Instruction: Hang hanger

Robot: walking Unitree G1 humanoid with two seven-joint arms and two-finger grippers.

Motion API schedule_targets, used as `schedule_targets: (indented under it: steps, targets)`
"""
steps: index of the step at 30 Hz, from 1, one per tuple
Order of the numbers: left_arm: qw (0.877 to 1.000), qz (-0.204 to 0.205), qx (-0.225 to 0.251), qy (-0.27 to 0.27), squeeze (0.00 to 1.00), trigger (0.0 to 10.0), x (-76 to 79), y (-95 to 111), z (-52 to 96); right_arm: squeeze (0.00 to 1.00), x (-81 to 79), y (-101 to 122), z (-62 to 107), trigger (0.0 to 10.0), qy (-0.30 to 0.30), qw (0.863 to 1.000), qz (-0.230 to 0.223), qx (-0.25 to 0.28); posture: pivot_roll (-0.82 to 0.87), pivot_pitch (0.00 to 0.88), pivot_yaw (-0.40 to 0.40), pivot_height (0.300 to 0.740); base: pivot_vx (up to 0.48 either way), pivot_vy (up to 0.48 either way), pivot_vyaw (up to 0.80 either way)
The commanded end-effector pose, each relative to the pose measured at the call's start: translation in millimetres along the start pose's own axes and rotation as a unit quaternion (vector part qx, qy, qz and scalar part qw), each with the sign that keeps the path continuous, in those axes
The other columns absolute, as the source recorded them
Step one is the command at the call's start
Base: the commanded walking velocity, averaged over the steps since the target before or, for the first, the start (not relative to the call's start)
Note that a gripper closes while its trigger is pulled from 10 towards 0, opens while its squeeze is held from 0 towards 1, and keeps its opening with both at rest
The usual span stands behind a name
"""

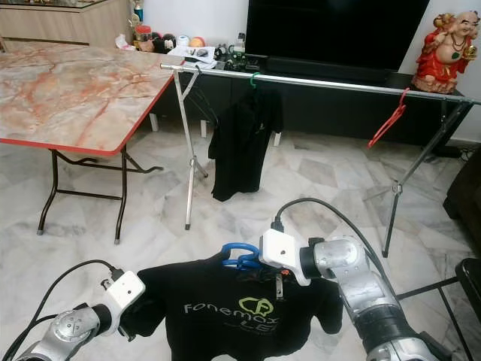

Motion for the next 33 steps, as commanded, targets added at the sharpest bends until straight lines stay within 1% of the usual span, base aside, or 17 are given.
schedule_targets:
  steps: [1, 5, 9, 10, 12, 13, 16, 17, 20, 22, 24, 27, 28, 29, 30, 32, 33]
  targets:
    - [1.000, 0.009, -0.011, 0.018, 0.00, 0.0, -5.1, -4, 1.2, 0.00, 13.3, 17, 7.8, 10.0, -0.025, 0.999, 0.025, 0.021, 0.10, 0.000, -0.061, 0.740, 0.000, 0.000, 0.00]
    - [0.999, 0.012, -0.024, 0.029, 0.00, 0.0, -6.9, -10, 2.3, 0.00, 19.0, 17, 8.5, 10.0, -0.051, 0.998, 0.022, 0.025, 0.10, 0.001, -0.061, 0.740, 0.000, 0.000, 0.00]
    - [0.996, -0.020, -0.085, 0.011, 0.00, 0.0, 0.8, -33, 8.0, 0.00, 37.8, 20, 11.6, 10.0, -0.122, 0.992, 0.012, 0.030, 0.10, 0.004, -0.062, 0.740, 0.000, 0.000, 0.00]
    - [0.992, -0.026, -0.122, 0.011, 0.00, 0.0, 2.4, -46, 12.5, 0.00, 48.3, 17, 15.2, 10.0, -0.161, 0.987, 0.003, 0.022, 0.10, 0.005, -0.060, 0.740, 0.000, 0.000, 0.00]
    - [0.987, -0.031, -0.158, 0.006, 0.00, 0.0, 5.3, -60, 18.4, 0.00, 57.3, 17, 20.1, 10.0, -0.195, 0.981, -0.001, 0.021, 0.10, 0.007, -0.058, 0.740, 0.000, 0.000, 0.00]
    - [0.983, -0.031, -0.182, -0.012, 0.00, 0.0, 12.1, -71, 23.4, 0.00, 67.7, 16, 25.7, 10.0, -0.235, 0.972, -0.015, 0.023, 0.10, 0.009, -0.057, 0.740, 0.000, 0.000, 0.00]
    - [0.972, -0.066, -0.215, -0.062, 0.00, 0.0, 26.7, -85, 30.0, 0.00, 75.4, 20, 30.0, 10.0, -0.266, 0.963, -0.028, 0.043, 0.11, 0.012, -0.055, 0.740, 0.000, 0.000, 0.00]
    - [0.964, -0.083, -0.236, -0.094, 0.00, 0.0, 35.1, -93, 35.0, 0.00, 79.7, 24, 31.8, 10.0, -0.284, 0.956, -0.034, 0.058, 0.11, 0.014, -0.053, 0.740, 0.000, 0.000, 0.00]
    - [0.953, -0.092, -0.261, -0.121, 0.00, 0.0, 41.9, -103, 41.2, 0.00, 84.0, 28, 33.8, 10.0, -0.300, 0.949, -0.051, 0.078, 0.11, 0.015, -0.050, 0.740, 0.000, 0.000, 0.00]
    - [0.948, -0.099, -0.283, -0.107, 0.00, 0.0, 37.5, -109, 45.1, 0.00, 83.6, 28, 33.4, 10.0, -0.287, 0.950, -0.079, 0.091, 0.11, 0.016, -0.045, 0.740, 0.000, 0.000, 0.00]
    - [0.944, -0.106, -0.296, -0.097, 0.00, 0.0, 33.8, -113, 47.9, 0.00, 81.9, 29, 33.1, 10.0, -0.277, 0.953, -0.080, 0.091, 0.11, 0.020, -0.044, 0.740, 0.000, 0.000, 0.00]
    - [0.927, -0.124, -0.343, -0.092, 0.00, 0.0, 26.7, -126, 59.9, 0.00, 81.7, 18, 35.5, 10.0, -0.274, 0.958, -0.071, 0.051, 0.10, 0.024, -0.043, 0.740, 0.000, 0.000, 0.00]
    - [0.924, -0.132, -0.355, -0.058, 0.00, 0.0, 15.9, -129, 63.5, 0.00, 65.4, -3, 32.2, 10.0, -0.212, 0.975, -0.071, -0.015, 0.10, 0.026, -0.042, 0.740, 0.000, 0.000, 0.00]
    - [0.924, -0.132, -0.355, -0.058, 0.00, 0.0, 15.9, -129, 63.5, 0.00, 65.4, -3, 32.2, 10.0, -0.212, 0.975, -0.071, -0.015, 0.10, 0.026, -0.042, 0.740, 0.000, 0.000, 0.00]
    - [0.927, -0.138, -0.349, -0.019, 0.00, 0.0, 3.3, -125, 63.0, 0.00, 44.3, -23, 30.3, 10.0, -0.140, 0.986, -0.047, -0.081, 0.10, 0.030, -0.042, 0.740, 0.000, 0.000, 0.00]
    - [0.930, -0.138, -0.342, 0.005, 0.00, 0.0, -5.4, -122, 62.3, 0.00, 33.3, -36, 30.2, 10.0, -0.107, 0.986, -0.037, -0.121, 0.11, 0.034, -0.046, 0.740, 0.000, 0.000, 0.00]
    - [0.930, -0.138, -0.342, 0.005, 0.00, 0.0, -5.4, -122, 62.3, 0.00, 33.3, -36, 30.2, 10.0, -0.107, 0.986, -0.037, -0.121, 0.11, 0.034, -0.046, 0.740, 0.000, 0.000, 0.00]
Point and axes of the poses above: a point about 5 cm out from each wrist's last joint towards the gripper, its own z axis pointing back from the gripper into the wrist, its own y axis along the axis of the wrist's last joint, x = y × z, the point moved 4 cm from there along -z, pointing out of the wrist towards the gripper
